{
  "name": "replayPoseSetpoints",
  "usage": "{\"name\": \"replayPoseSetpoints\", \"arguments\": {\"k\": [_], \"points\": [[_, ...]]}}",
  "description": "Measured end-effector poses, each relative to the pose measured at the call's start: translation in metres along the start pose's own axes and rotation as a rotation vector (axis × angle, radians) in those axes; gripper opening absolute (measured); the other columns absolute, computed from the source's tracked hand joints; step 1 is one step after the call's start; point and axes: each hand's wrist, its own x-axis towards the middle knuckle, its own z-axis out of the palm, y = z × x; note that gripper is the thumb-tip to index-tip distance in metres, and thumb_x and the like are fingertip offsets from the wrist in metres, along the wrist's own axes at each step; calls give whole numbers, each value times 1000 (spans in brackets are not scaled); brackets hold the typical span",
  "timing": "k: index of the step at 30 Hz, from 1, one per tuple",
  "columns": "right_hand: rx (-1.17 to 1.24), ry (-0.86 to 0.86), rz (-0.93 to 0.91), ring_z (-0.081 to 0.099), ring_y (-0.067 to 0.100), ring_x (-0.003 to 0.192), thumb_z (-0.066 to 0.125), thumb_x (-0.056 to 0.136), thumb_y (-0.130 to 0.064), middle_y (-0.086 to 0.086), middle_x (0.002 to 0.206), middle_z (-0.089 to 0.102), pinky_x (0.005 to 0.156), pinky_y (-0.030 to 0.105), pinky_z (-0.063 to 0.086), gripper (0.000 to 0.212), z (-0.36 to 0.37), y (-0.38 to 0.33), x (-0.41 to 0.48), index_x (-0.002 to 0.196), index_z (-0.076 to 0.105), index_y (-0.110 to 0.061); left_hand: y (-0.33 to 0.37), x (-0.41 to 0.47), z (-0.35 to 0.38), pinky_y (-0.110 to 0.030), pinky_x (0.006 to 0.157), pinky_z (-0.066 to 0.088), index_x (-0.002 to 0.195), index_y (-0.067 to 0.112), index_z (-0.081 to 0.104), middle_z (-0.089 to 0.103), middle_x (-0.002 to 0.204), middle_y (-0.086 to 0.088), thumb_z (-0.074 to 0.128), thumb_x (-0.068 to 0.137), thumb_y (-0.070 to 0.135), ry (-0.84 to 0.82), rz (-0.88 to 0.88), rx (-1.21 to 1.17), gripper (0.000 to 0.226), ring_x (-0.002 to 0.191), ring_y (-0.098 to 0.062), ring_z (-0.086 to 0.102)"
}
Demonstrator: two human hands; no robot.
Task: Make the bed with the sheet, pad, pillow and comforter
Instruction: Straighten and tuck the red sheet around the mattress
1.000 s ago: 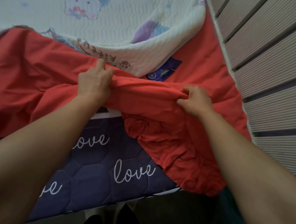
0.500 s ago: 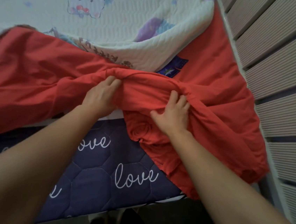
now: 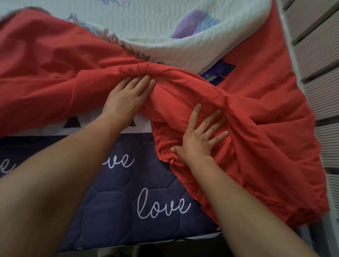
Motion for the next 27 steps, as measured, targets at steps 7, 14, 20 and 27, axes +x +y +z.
{"name": "replayPoseSetpoints", "arguments": {"k": [7,14,20,27], "points": [[-12,-53,-215,-27,53,135,66,52,-80,31,146,-34,101,76,-3,146,7,2,-30,144,-31,-21,-13,15,-20,-42,89,46,149,21,25,28,153,1,37,97,7,-57,8,-85,55,132,-25,42],[-143,0,-299,2,55,140,51,84,-29,29,155,-7,102,76,14,20,6,5,-37,101,57,-21,-15,14,-28,-44,78,48,150,26,22,26,153,5,44,95,10,-107,-7,-64,61,126,-27,48],[575,140,-133,53,37,116,50,84,-2,18,121,59,96,44,37,29,-30,14,-36,113,52,-7,-23,4,-26,-43,82,49,149,30,24,24,154,9,54,89,10,-89,14,-128,70,125,-27,49],[1137,400,-82,41,-1,65,40,84,1,-9,73,47,68,22,35,17,-99,10,-14,86,49,-14,-14,-7,-44,-40,100,41,151,21,20,20,155,1,85,63,34,-205,12,-192,111,132,-28,39]]}}
